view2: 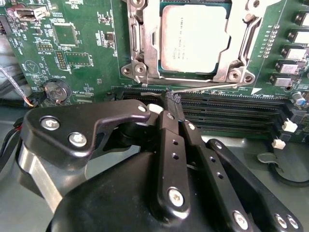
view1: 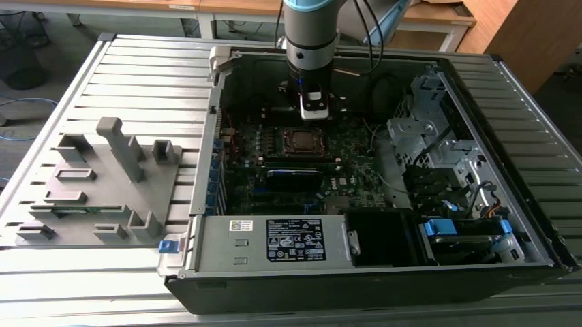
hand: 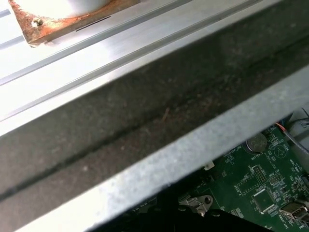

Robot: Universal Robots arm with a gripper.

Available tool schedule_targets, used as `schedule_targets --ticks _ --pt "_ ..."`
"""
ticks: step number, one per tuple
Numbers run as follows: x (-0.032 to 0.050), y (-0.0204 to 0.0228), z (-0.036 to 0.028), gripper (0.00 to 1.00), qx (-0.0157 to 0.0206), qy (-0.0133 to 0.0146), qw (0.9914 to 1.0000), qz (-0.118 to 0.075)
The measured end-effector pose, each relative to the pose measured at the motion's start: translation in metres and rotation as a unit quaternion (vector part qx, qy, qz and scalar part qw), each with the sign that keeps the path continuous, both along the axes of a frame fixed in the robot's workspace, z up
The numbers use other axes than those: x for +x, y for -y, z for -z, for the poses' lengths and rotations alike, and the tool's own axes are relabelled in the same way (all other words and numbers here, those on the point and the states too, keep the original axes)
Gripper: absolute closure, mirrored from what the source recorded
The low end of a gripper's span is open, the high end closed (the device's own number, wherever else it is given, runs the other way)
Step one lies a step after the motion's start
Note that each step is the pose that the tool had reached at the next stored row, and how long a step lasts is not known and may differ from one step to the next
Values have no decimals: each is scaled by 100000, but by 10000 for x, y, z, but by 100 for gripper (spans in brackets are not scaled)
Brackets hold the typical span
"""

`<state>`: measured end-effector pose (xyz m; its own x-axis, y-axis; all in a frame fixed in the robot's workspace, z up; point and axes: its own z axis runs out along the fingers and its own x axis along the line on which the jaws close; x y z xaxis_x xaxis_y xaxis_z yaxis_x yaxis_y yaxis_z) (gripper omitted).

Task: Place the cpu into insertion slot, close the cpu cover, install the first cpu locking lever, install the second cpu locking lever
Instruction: 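Install the first cpu locking lever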

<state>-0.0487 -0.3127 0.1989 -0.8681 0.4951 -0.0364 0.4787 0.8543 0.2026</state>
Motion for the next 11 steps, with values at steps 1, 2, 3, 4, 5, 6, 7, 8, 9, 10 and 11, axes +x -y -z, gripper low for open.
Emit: schedule_targets --ticks 1,2,3,4,5,6,7,8,9,10,11 --pt "0 0 0 89 2 8 100000 0" --pt "0 0 0 89 7 15 100000 3" --pt "0 0 2 89 11 40 100000 3" --pt "-1 0 3 89 5 100 100000 1" --pt "-1 0 4 89 3 201 100000 -7" --pt "0 0 5 89 3 283 100000 -19" --pt "-1 0 7 89 8 384 99999 -33" --pt "-1 0 9 89 7 507 99999 -45" --pt "0 0 9 89 6 583 99998 -60" --pt "0 0 9 89 6 593 99998 -63" --pt "0 0 9 89 4 599 99998 -64"
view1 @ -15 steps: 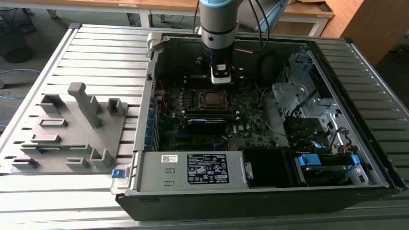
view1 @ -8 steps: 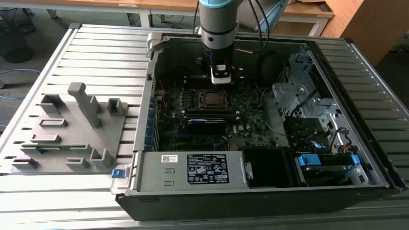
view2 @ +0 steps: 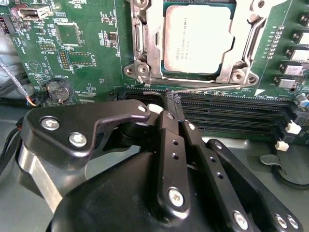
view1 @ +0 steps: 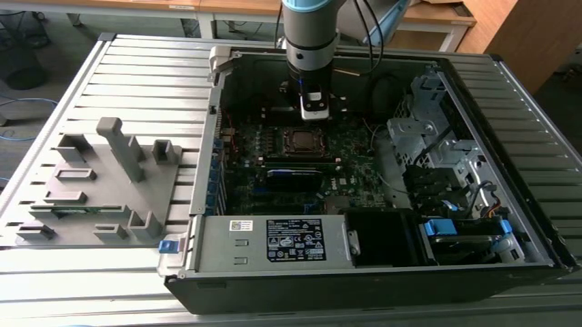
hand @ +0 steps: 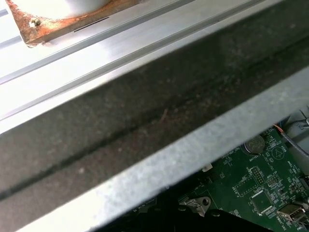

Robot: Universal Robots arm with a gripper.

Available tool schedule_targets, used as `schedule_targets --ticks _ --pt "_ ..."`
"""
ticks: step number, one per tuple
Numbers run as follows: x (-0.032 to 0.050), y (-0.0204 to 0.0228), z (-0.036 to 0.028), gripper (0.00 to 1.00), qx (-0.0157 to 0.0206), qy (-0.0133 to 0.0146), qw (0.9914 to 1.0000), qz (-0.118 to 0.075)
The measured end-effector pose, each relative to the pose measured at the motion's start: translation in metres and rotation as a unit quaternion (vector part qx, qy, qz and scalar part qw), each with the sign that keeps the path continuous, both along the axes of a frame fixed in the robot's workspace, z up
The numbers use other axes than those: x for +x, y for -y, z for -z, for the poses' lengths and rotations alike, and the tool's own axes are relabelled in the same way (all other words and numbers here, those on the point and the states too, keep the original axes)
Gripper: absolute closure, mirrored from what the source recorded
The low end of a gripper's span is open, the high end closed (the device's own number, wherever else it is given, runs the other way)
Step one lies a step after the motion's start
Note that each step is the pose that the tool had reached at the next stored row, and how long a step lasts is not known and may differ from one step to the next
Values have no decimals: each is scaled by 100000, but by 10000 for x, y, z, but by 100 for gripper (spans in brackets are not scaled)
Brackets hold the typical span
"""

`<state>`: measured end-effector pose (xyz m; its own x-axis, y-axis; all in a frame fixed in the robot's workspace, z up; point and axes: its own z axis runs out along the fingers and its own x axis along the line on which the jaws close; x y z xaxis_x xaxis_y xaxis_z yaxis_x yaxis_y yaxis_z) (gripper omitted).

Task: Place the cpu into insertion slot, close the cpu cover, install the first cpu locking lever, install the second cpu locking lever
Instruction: 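Install the first cpu locking lever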

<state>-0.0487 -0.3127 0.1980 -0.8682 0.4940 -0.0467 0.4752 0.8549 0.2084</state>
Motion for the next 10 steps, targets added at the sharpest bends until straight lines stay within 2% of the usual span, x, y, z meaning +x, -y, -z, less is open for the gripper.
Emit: schedule_targets --ticks 10 --pt "-1 8 3 89 -111 192 99999 -394"
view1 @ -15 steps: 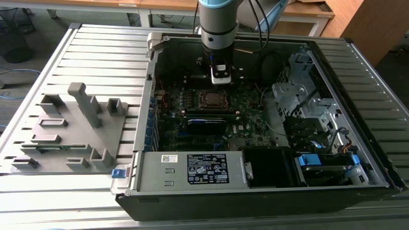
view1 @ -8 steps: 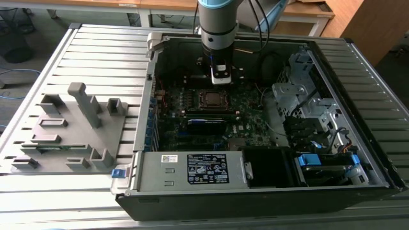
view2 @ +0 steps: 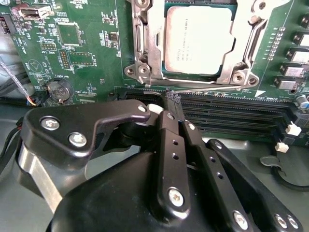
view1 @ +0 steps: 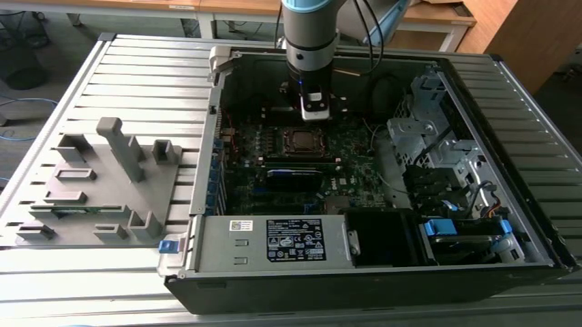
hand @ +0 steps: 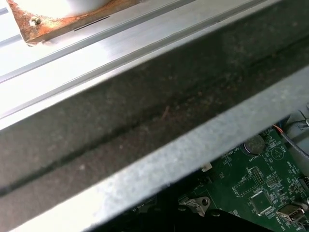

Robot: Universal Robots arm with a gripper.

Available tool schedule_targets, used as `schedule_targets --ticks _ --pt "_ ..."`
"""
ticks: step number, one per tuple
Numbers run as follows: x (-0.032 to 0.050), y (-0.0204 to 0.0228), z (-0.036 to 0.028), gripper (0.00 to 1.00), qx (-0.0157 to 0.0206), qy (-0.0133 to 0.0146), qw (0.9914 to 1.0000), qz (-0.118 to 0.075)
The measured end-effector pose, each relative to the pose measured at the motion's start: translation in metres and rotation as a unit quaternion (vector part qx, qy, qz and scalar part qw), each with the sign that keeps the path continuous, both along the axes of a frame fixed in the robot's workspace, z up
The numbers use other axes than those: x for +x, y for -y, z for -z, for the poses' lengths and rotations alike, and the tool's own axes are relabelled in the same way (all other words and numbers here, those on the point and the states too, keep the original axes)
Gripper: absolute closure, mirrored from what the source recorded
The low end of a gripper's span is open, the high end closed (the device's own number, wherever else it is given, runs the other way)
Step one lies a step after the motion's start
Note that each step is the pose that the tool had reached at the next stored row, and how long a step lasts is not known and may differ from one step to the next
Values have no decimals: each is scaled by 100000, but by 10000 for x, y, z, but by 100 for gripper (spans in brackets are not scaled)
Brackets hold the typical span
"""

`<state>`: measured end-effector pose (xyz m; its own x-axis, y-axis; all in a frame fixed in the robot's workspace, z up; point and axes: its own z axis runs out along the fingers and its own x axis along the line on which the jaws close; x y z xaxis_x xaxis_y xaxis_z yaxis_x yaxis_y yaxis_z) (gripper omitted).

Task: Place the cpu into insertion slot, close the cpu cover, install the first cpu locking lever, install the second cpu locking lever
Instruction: 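Install the first cpu locking lever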

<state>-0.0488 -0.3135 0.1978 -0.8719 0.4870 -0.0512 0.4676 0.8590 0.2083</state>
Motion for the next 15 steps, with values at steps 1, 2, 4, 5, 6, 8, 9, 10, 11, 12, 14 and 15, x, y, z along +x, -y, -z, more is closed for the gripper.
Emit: schedule_targets --ticks 1,2,4,5,6,8,9,10,11,12,14,15 --pt "0 4 1 89 -17 31 100000 -83" --pt "1 8 2 89 -27 72 100000 -165" --pt "1 17 3 89 -65 155 99999 -334" --pt "1 23 4 89 -83 214 99999 -430" --pt "1 28 5 89 -104 268 99998 -520" --pt "0 38 6 89 -167 400 99997 -696" --pt "0 41 8 89 -191 480 99996 -775" --pt "0 42 9 89 -202 543 99995 -830" --pt "1 42 9 89 -201 552 99995 -838" --pt "1 42 9 89 -202 561 99995 -841" --pt "1 42 8 89 -205 568 99995 -846" --pt "1 43 7 89 -205 569 99995 -846"
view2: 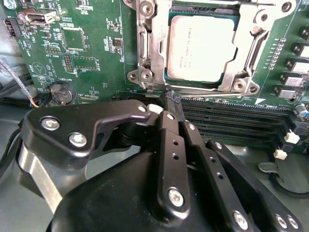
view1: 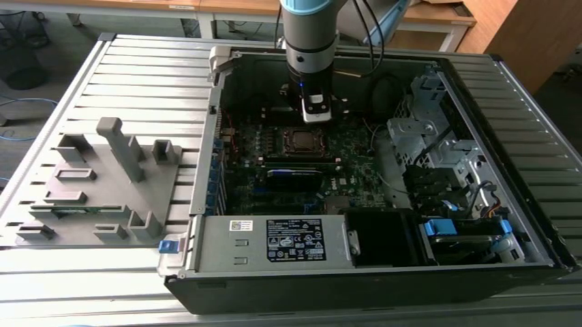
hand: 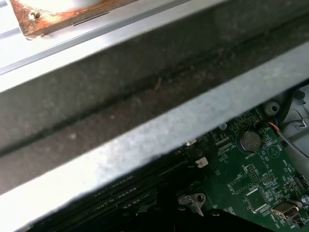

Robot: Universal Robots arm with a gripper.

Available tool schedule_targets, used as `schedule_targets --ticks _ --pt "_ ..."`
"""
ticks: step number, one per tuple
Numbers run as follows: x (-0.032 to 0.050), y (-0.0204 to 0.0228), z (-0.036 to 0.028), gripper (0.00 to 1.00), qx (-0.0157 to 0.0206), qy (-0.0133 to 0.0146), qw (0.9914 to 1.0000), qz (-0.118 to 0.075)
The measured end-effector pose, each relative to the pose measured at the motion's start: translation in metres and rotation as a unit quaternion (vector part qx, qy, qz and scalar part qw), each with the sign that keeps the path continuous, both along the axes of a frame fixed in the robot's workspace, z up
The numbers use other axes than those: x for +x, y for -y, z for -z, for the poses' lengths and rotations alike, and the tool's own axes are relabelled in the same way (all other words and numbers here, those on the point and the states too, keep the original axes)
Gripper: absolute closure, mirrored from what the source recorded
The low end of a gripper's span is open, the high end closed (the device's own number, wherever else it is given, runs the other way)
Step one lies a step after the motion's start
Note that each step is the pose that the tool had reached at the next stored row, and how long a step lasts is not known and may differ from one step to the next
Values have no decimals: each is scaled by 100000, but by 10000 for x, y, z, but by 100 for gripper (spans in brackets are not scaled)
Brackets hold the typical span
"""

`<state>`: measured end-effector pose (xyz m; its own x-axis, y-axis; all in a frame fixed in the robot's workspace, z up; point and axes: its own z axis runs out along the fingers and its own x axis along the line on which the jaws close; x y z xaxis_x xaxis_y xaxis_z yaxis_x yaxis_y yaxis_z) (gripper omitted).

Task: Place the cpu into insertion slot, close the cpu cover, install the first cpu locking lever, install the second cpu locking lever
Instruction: 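Install the first cpu locking lever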

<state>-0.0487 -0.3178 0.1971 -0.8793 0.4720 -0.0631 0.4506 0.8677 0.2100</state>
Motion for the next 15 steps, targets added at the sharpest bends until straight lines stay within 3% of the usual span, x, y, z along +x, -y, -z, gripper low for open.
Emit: schedule_targets --ticks 8,11,13,15 --pt "-7 0 -52 89 126 37 100000 1" --pt "-34 0 -49 89 525 239 99998 1" --pt "-43 0 -45 89 1174 298 99993 -3" --pt "-47 0 -43 89 1553 376 99987 3"
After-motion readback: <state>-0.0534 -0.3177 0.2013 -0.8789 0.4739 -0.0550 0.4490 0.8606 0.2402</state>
